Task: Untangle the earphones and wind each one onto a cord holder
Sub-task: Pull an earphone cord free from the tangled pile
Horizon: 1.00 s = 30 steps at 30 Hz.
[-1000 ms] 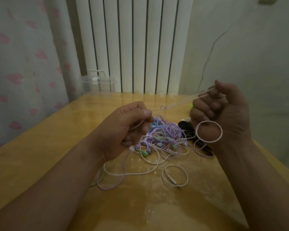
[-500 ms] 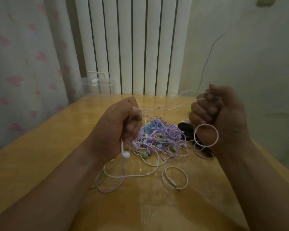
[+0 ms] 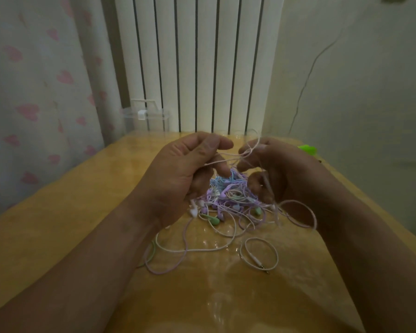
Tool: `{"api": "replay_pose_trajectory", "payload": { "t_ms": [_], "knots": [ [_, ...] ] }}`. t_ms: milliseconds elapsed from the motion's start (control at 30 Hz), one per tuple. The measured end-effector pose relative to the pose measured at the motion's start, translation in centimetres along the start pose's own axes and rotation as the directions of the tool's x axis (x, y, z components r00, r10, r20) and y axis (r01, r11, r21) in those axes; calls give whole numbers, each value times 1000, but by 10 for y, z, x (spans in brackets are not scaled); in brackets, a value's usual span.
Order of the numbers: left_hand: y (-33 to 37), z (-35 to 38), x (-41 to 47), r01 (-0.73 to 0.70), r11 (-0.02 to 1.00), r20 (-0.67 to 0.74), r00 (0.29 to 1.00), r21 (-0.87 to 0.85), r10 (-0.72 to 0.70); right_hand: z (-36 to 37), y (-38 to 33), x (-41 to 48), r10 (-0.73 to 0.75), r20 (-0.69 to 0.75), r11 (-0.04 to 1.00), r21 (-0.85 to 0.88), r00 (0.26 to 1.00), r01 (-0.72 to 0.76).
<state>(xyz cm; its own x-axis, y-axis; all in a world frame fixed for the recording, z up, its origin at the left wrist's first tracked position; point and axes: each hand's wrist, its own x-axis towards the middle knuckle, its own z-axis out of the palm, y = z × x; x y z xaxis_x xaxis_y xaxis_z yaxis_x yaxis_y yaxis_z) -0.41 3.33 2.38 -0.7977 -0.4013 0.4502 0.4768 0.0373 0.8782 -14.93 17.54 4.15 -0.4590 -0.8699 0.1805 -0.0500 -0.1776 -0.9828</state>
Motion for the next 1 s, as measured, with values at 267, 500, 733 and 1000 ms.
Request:
{"api": "replay_pose_trajectory", "payload": {
  "t_ms": [267, 500, 733, 1000],
  "knots": [
    [0, -2, 1, 6, 1000, -37, 999, 13, -5, -1, 0, -6, -2, 137, 992, 124, 991, -16],
    [-3, -2, 3, 58, 994, -144, 989, 91, -45, -1, 2, -6, -124, 123, 992, 15, 985, 124],
    [-1, 11, -4, -19, 947, -80, 996, 321, 47, 0, -1, -4, -28, 53, 987, 158, 998, 19],
    [-4, 22, -8, -94, 890, -14, 994, 446, 112, 4, 0, -4, -42, 60, 993, 111, 997, 35]
  ]
}}
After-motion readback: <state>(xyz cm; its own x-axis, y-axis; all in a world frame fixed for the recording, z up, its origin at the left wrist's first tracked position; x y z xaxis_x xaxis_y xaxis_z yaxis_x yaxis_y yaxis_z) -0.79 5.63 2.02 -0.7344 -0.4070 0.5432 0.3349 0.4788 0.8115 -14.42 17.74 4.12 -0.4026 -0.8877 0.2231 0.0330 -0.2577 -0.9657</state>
